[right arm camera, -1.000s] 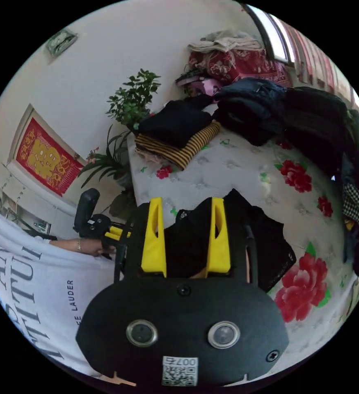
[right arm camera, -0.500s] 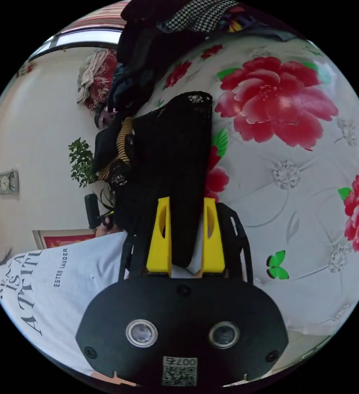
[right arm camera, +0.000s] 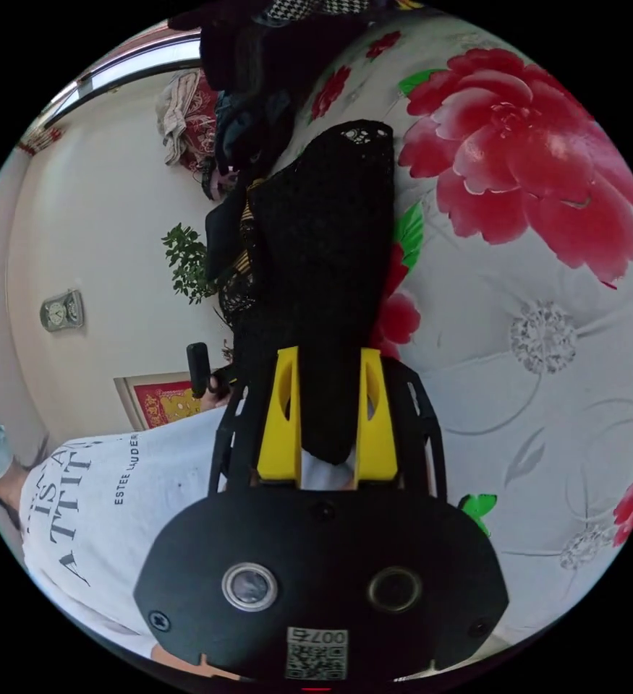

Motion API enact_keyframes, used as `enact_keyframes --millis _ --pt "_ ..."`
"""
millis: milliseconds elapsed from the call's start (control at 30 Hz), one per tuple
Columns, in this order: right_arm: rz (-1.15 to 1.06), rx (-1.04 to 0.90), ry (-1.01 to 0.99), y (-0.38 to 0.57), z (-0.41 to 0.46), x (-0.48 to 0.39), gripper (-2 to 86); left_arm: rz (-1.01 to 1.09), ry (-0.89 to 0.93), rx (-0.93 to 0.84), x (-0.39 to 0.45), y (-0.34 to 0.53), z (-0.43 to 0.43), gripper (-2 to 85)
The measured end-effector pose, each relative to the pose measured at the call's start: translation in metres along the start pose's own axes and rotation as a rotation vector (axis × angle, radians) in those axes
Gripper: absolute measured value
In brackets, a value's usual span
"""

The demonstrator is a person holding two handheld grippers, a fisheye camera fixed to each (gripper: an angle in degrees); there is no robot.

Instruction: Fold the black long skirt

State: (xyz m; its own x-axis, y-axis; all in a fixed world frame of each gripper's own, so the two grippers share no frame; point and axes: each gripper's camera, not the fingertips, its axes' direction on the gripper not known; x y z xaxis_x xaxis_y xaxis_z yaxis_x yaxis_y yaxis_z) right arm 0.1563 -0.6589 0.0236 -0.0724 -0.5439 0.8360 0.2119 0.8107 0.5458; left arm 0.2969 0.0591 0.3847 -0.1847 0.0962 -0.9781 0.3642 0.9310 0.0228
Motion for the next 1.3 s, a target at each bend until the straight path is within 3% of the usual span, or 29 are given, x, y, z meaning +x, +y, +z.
enact_keyframes --millis 167,300,500,667,800,933,1033,1100,1200,1300 --pt "0.044 -0.082 -0.057 -0.028 -0.004 0.001 7.3 -0.138 0.155 0.074 -0.02 0.015 0.006 14.9" --pt "0.014 -0.088 -0.076 -0.04 -0.02 -0.019 5.9 -0.125 0.117 0.046 -0.025 -0.001 -0.003 16.0" --pt "0.014 0.049 -0.138 -0.048 -0.052 -0.052 4.2 -0.1 0.123 0.03 -0.056 0.007 -0.057 16.5" --pt "0.116 0.129 0.064 -0.047 -0.055 -0.049 5.0 -0.098 0.344 -0.034 -0.069 -0.02 -0.016 18.4" --pt "0.114 0.096 0.026 -0.044 -0.057 -0.053 5.6 0.015 0.296 -0.221 -0.052 -0.053 0.014 17.2" --pt "0.138 0.06 0.001 -0.046 -0.06 -0.065 4.5 0.027 0.303 -0.305 -0.058 -0.081 0.03 8.9" --pt "0.119 0.088 -0.06 -0.052 -0.068 -0.095 3.6 0.069 0.294 -0.247 -0.058 -0.092 0.018 5.8" --pt "0.083 0.138 -0.113 -0.059 -0.077 -0.127 3.0 0.116 0.386 -0.157 -0.052 -0.102 -0.009 5.5" --pt "-0.016 0.202 -0.253 -0.085 -0.092 -0.195 2.0 0.221 0.547 0.017 -0.042 -0.13 -0.084 5.3" --pt "-0.202 0.206 -0.299 -0.124 -0.094 -0.29 1.4 0.362 0.477 0.172 -0.02 -0.17 -0.185 5.1"
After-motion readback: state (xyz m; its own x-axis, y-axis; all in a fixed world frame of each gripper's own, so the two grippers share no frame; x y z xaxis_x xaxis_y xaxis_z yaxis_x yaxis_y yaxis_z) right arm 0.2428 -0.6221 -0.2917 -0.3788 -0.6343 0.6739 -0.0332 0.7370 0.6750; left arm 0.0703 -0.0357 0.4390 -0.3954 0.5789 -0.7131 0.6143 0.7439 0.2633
